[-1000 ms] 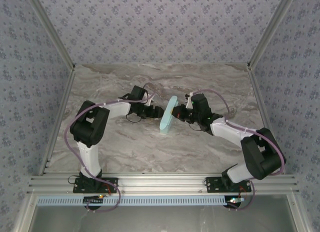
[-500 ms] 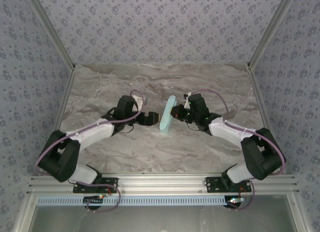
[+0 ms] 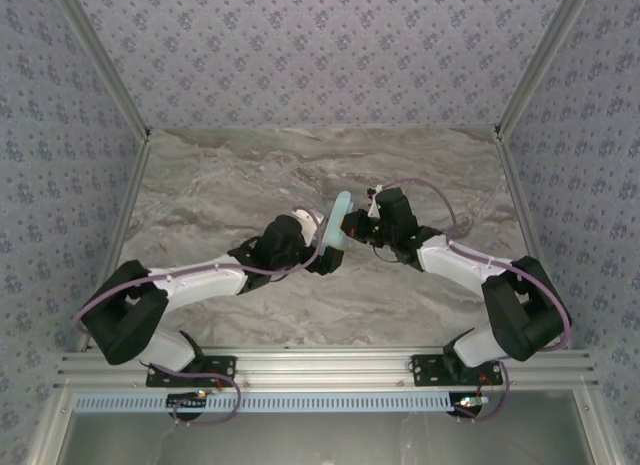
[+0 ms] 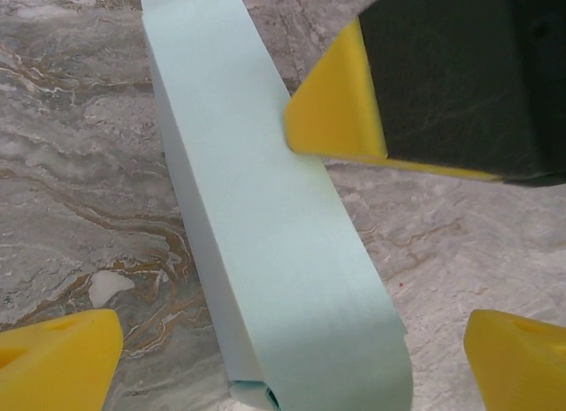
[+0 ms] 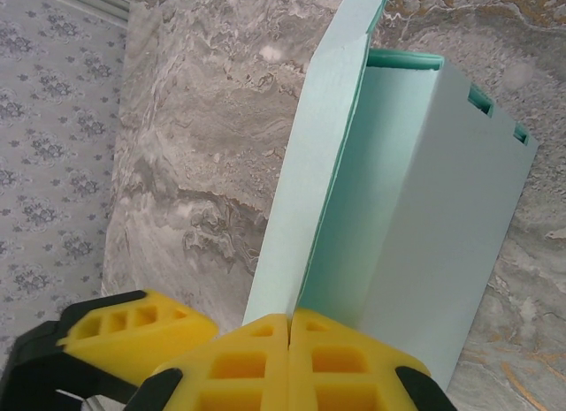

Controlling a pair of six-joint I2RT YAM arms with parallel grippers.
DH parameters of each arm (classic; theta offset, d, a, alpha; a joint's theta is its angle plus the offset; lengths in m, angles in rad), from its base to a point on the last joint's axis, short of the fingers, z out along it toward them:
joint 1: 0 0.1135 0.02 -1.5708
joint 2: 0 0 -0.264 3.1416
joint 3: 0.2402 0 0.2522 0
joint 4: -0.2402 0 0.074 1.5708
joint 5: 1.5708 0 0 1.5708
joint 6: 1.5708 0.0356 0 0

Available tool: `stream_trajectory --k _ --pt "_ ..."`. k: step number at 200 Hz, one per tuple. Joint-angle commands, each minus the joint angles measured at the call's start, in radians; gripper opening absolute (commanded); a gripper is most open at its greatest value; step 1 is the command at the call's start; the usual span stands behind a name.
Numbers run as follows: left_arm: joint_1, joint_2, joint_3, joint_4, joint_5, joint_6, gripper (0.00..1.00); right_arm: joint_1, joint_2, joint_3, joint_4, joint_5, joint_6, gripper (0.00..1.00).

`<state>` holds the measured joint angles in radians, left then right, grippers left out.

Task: Fold the paper box

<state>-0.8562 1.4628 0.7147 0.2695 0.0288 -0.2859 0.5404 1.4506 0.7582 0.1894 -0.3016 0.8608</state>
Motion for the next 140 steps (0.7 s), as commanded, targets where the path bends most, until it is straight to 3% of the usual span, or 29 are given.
stream_trajectory --k 1,53,140 --pt "-0.022 0.043 0.026 0.066 -0.078 0.060 0.99 0.007 0.006 0.007 -0.049 0.034 0.004 0.02" --pt "-0.046 0.123 0.039 0.110 -0.149 0.088 0.87 0.007 0.006 0.007 -0.050 0.033 0.004 0.02" --pt "-0.047 0.145 0.064 0.117 -0.148 0.097 0.70 0.005 0.000 -0.002 -0.054 0.037 0.005 0.02"
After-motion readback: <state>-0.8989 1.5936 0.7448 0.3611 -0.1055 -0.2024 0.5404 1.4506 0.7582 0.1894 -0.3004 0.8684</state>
